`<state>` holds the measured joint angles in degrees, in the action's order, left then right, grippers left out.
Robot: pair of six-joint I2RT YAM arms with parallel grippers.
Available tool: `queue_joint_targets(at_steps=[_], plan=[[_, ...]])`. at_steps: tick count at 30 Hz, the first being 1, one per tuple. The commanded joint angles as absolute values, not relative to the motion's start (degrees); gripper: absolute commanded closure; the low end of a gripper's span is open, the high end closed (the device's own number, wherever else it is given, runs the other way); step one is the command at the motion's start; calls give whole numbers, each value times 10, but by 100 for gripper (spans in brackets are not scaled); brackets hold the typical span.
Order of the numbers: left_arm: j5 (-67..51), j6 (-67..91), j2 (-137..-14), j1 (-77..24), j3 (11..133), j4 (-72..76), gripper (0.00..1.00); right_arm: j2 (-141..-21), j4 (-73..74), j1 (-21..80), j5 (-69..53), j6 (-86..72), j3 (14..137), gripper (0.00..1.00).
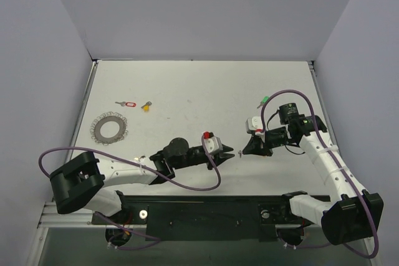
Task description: Put the keys on the keyring
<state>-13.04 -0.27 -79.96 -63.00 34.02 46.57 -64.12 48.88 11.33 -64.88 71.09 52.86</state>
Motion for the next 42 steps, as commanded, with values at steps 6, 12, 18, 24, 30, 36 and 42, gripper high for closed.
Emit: queue_joint_targets(at_steps=[6,12,18,24,30,36,42], plan=[[-142,-16,-832,-640,368,500,66,-642,513,121,-687,751,517,100],[-135,-18,-830,-644,367,501,66,-641,514,120,-678,750,517,100],[-123,-22,-817,-644,361,490,65,-643,522,120,-664,753,520,100],[-110,-4,-816,-644,367,496,49,-643,528,121,-659,763,520,100],[-122,17,-823,-643,377,492,48,-644,529,122,-658,768,519,100],[-138,19,-843,-643,404,483,58,-643,529,123,-658,769,519,100],[-156,11,-859,-643,427,454,65,-643,531,123,-658,770,519,100]])
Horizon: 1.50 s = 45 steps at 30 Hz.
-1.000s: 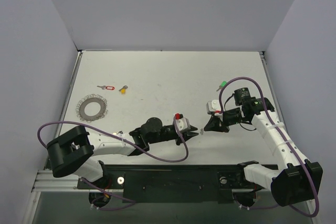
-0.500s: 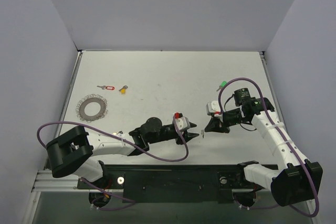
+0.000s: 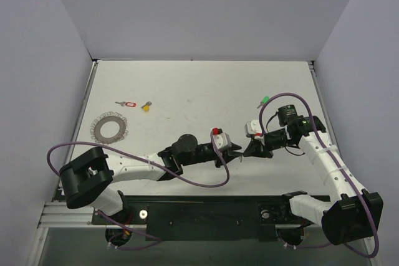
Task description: Put the keys on the keyring
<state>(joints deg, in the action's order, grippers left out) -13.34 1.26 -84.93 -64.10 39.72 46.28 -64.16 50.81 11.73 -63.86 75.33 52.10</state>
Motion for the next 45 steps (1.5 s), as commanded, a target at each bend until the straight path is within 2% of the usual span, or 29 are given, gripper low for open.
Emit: queue_joint_targets(at_steps=[1,14,27,31,33,34,35,39,42,44,45], plan=[[-157,8,-859,-643,425,450,66,-643,531,123,-658,771,519,100],[-163,-29,-866,-643,435,403,67,-647,538,123,-659,778,521,100],[-177,-29,-871,-644,444,402,74,-647,538,123,-658,779,520,100],[-180,-28,-871,-645,444,402,80,-647,539,123,-659,779,520,100],[-184,-28,-872,-645,443,401,89,-646,538,123,-658,779,521,100],[-184,-28,-872,-645,443,401,97,-646,539,122,-660,779,519,100],[-184,-29,-872,-644,444,401,100,-645,539,123,-659,779,520,100],[-171,-26,-866,-644,434,405,100,-645,539,121,-668,779,521,100],[-149,-14,-850,-644,409,438,100,-643,539,104,-693,764,521,72],[-135,-4,-832,-644,362,497,100,-640,538,91,-707,762,519,63],[-128,34,-826,-644,352,549,100,-637,539,88,-717,762,519,62]])
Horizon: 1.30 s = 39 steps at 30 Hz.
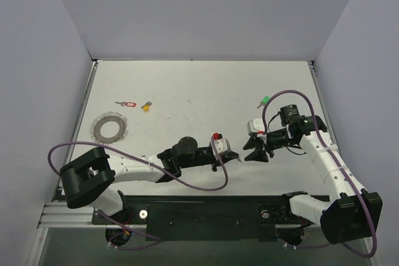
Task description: Put the keys on the keyring
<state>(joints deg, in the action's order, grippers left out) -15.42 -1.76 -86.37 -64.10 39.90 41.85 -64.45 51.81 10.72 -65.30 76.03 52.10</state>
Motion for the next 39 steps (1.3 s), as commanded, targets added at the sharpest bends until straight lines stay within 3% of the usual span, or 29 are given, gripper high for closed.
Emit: queue_joint_targets(at_steps=[1,10,22,39], plan=[[-127,48,-826,-644,329,573,100,-636,539,86,-720,763,517,60],[-120,120,-843,-644,289,736,100,-645,517,98,-739,769,499,63],[-145,129,-861,-644,307,734,100,-644,511,99,-758,764,501,78],[-151,138,-882,-645,316,735,100,-641,510,105,-772,755,503,85]])
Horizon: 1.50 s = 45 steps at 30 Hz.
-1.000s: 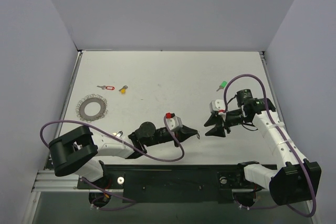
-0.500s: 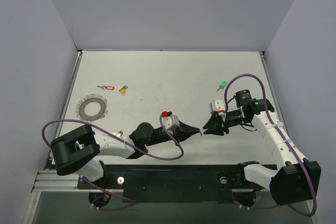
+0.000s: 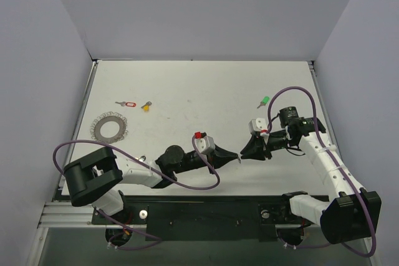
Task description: Put the keys on the keyring
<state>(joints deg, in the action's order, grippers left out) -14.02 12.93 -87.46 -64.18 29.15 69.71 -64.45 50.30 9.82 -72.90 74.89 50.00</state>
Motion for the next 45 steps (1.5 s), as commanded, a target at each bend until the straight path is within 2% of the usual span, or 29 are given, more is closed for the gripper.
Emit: queue_joint_targets(at_steps=[1,18,27,34,45], plan=[[-153,140,-882,-645,316,737,100,-643,510,105,-772,755,504,85],[-138,143,-896,-648,319,740,100,-640,513,113,-773,758,506,87],[-120,143,-896,-648,314,734,100,-637,521,107,-773,766,510,81],[-120,147,-901,-648,314,733,100,-637,526,104,-774,770,512,81],[-130,151,-905,-648,317,732,100,-638,526,102,-774,772,511,87]])
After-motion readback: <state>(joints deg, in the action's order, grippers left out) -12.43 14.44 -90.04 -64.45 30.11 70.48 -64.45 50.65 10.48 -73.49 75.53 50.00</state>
